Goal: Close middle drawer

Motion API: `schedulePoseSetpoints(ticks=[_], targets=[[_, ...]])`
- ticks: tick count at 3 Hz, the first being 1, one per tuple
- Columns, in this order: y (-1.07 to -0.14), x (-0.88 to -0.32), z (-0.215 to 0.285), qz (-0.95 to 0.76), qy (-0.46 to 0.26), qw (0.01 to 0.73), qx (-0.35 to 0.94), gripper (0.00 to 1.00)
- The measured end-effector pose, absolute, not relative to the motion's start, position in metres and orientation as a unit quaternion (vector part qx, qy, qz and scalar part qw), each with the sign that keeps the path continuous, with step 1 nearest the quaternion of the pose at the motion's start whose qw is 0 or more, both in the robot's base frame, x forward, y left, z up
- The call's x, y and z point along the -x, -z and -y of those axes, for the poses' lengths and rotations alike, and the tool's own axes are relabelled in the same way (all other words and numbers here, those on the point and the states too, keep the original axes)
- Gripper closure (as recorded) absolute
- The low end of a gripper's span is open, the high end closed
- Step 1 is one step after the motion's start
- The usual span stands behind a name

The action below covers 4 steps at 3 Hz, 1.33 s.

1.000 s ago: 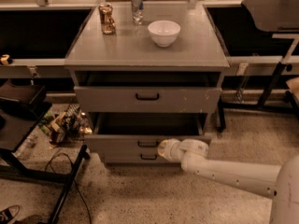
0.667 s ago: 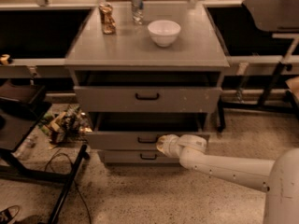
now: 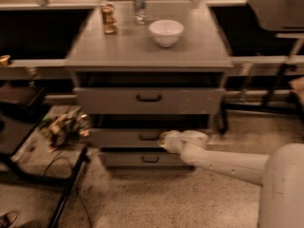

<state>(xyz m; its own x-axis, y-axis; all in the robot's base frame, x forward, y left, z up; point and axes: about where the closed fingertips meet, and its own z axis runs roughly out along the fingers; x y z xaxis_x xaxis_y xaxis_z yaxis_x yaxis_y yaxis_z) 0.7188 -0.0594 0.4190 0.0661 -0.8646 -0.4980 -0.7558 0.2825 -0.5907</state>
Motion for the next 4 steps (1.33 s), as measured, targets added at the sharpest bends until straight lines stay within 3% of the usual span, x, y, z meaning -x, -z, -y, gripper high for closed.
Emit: schedulePoseSetpoints(ticks=[1,4], targets=[[-0.4189,-0.7188,0.0594,-0.68,0.064,0.422,0.595,0.82],[-0.4189,-0.7188,0.0593,-0.68,0.064,0.422,0.596,0.12]])
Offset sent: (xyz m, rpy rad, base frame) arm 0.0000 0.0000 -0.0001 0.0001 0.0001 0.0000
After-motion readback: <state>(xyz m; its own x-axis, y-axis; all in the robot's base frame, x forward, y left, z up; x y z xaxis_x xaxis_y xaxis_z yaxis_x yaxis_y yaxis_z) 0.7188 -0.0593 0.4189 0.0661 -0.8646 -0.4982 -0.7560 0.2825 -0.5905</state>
